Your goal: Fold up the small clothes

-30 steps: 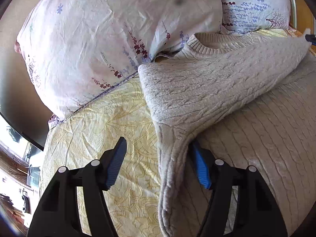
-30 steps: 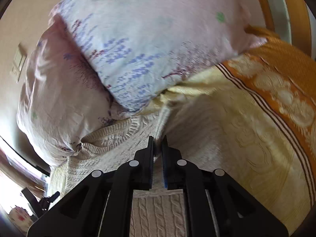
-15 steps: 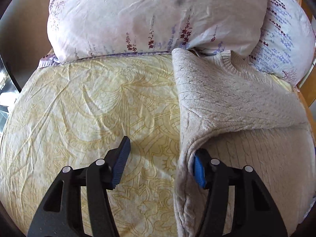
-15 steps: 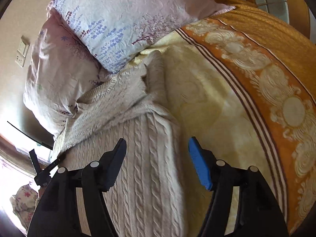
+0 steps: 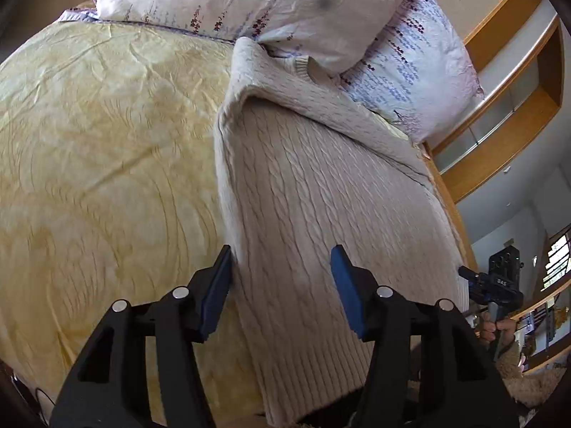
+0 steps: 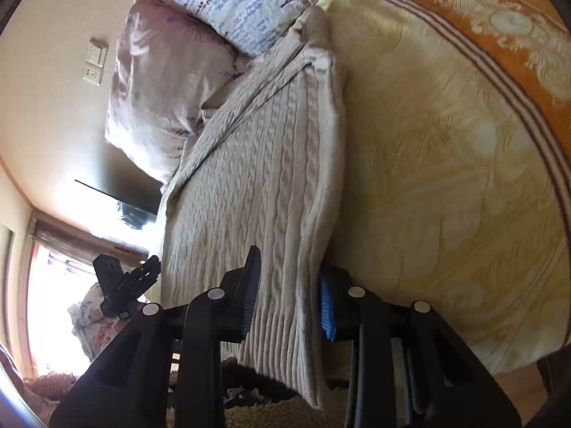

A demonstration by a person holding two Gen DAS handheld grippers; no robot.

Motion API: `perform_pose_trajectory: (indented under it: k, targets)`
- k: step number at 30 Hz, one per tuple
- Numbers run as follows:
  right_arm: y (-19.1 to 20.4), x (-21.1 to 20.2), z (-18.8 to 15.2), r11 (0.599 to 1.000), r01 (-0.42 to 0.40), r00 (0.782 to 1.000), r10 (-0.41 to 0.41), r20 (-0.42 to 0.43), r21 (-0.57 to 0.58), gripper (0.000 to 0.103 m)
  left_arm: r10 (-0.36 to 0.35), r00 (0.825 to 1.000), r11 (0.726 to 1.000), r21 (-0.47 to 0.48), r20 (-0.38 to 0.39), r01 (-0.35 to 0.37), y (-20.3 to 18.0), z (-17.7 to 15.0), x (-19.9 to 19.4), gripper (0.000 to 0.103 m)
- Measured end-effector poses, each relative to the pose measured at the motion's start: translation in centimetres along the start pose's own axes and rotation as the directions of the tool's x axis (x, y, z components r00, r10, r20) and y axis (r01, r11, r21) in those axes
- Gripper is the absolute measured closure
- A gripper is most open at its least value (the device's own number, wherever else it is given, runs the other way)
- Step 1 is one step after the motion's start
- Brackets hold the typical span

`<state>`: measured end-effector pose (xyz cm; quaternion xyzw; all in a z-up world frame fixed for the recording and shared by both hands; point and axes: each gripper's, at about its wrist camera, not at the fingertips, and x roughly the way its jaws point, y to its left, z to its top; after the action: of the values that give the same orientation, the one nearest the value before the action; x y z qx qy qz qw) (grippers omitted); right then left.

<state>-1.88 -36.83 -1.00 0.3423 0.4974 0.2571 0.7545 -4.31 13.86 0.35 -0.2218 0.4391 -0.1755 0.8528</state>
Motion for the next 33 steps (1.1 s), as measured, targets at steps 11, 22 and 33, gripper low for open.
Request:
perform_pose_trajectory:
  k: [11,22,33]
  targets:
    - [3.5,-0.5,1.3,0.989,-0.021,0.993,0.038,0.112,-0.143,0.095,-0.160,0.986,0.987,-0.040,-0.044,0.158,-0.9,-1.8,-0.4,0.096]
    - [8.0,0.1,9.7,0.938,0.155,0.925,-0.027,0.379,-0.309,0.095,-0.045,0.979,0.999,0.007,0.197,0.045,-0.5,10.3,-0.3,0.097]
    - [8.9,4.7,19.4,0.927,0.269,0.864,-0.114,0.490,-0.260,0.096,0.027,0.965,0.998,-0.062,0.262,-0.011,0.2,21.2,5.6,0.097]
